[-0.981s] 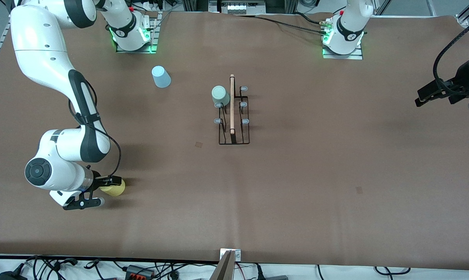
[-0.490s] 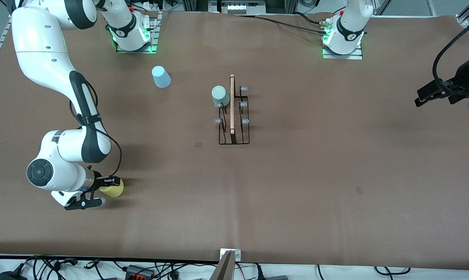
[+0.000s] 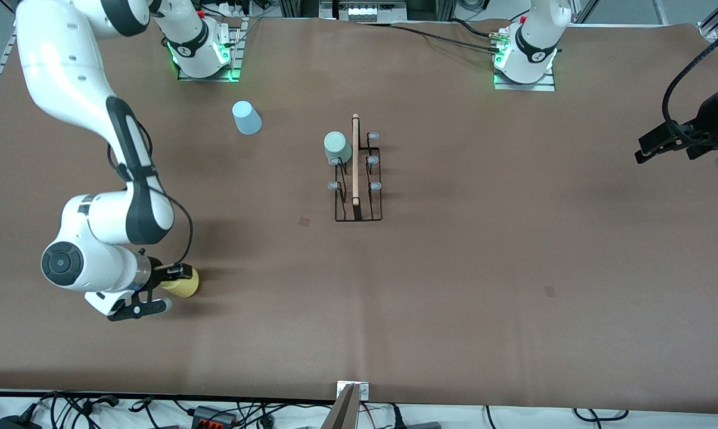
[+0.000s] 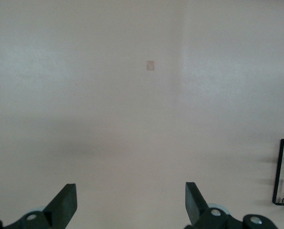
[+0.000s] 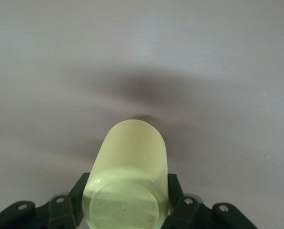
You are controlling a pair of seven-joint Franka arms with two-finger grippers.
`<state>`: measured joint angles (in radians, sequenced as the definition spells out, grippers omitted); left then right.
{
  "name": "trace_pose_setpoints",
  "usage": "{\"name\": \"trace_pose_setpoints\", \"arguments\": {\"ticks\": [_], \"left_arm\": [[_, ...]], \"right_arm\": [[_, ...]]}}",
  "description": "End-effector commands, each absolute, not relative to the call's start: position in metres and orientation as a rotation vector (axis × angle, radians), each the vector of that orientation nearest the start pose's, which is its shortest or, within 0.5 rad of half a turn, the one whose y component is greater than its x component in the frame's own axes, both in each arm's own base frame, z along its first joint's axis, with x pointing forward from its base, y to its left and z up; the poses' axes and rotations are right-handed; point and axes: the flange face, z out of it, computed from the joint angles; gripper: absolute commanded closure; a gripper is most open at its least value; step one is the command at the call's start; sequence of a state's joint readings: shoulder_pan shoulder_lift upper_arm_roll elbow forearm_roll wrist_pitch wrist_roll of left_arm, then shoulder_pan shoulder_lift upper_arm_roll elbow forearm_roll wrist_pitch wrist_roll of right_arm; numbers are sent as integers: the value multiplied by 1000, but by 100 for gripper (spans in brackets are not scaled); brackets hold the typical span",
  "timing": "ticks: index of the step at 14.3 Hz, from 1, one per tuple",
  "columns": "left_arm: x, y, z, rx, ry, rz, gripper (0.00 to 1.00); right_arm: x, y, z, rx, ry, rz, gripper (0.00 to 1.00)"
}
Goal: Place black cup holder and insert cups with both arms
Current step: 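Lift the yellow cup and carry it to the rack with the right gripper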
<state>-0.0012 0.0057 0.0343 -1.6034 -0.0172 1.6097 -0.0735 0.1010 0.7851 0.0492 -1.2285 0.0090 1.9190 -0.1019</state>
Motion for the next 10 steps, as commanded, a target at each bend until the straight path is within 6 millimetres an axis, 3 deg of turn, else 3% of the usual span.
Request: {"name": "trace_pose_setpoints", "arguments": {"ticks": [1,5,10], "left_arm": [[560,16,613,-3164,-169,6,0],[560,17,613,-3165,-161,6,0],[560,19,613,-3163,-169,3,0]], "right_arm": [[705,174,352,-3076,-387,188,65],[668,253,393,-3094,-331,213,65],[609,369,403,-3097,-194,249,65]]}}
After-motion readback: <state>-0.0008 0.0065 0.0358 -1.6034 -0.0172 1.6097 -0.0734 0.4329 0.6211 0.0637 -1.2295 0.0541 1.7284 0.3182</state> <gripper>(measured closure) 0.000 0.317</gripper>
